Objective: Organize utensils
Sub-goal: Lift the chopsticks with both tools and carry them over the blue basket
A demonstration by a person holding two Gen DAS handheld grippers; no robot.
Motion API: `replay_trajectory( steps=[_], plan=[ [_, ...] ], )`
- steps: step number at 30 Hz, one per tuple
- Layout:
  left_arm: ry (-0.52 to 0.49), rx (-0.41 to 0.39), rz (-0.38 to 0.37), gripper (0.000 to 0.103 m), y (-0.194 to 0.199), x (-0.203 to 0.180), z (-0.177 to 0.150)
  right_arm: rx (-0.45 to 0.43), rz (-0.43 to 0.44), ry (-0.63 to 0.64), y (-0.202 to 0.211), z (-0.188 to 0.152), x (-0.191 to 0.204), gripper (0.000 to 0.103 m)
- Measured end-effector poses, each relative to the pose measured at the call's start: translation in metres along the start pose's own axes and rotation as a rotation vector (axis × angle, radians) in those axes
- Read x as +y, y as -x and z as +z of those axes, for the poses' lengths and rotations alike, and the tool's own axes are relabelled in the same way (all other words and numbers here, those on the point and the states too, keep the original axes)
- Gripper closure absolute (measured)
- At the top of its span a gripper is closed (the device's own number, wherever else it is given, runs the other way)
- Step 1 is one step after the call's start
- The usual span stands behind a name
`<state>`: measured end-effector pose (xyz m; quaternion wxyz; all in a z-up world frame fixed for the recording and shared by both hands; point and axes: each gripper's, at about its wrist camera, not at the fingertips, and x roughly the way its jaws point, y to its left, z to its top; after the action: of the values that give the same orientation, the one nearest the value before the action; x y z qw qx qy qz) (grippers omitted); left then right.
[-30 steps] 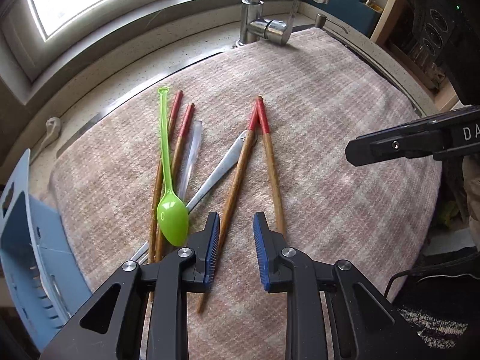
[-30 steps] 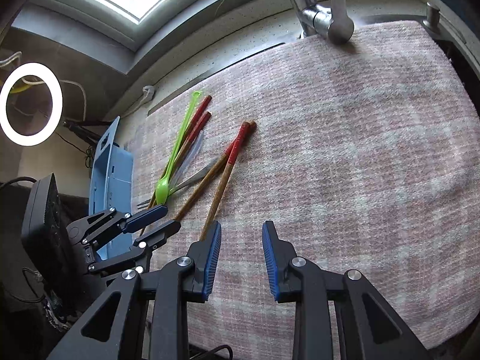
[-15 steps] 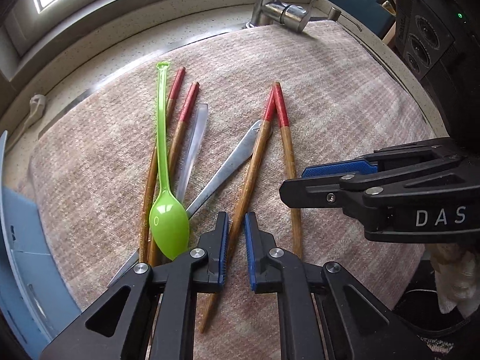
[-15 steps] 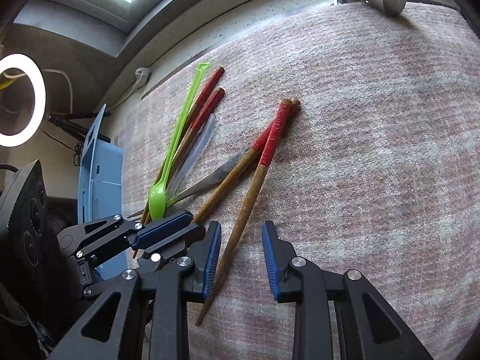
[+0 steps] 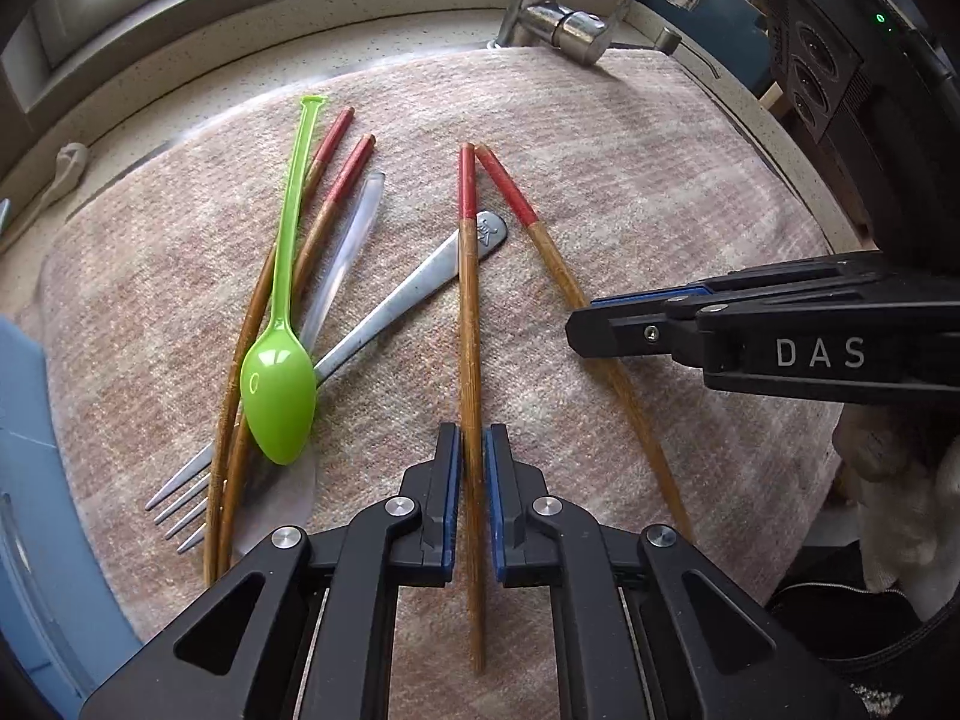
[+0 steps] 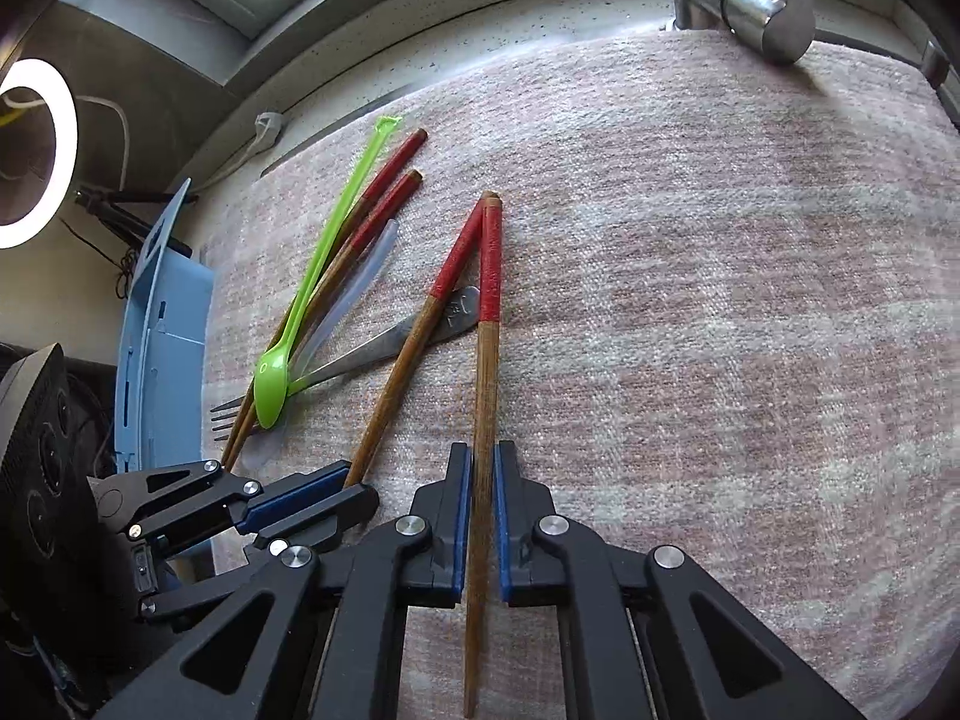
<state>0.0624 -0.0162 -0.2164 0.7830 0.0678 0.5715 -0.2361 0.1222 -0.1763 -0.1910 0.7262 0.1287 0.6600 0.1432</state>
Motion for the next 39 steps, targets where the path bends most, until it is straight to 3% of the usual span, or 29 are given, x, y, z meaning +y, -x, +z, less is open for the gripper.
replay_trajectory(
  steps=[9, 24, 30, 39],
  plan=[
    [0.014, -0.018, 0.027, 0.098, -0.008, -0.004, 0.017, -0.017, 0.028, -0.008, 0.004, -0.006, -0.006, 0.097],
    [0.267, -0.161, -0.109, 0.098, 0.025, 0.012, -0.03, -0.06, 0.037, -0.024, 0.027, -0.014, -0.013, 0.097],
    [0.312, -0.259, -0.105, 0.098, 0.061, 0.023, -0.036, -0.093, 0.071, 0.018, 0.049, -0.009, 0.01, 0.097],
    [0.381, -0.368, -0.004, 0.098, 0.119, 0.068, -0.065, -0.152, 0.123, 0.151, 0.063, 0.01, 0.088, 0.097]
  ],
)
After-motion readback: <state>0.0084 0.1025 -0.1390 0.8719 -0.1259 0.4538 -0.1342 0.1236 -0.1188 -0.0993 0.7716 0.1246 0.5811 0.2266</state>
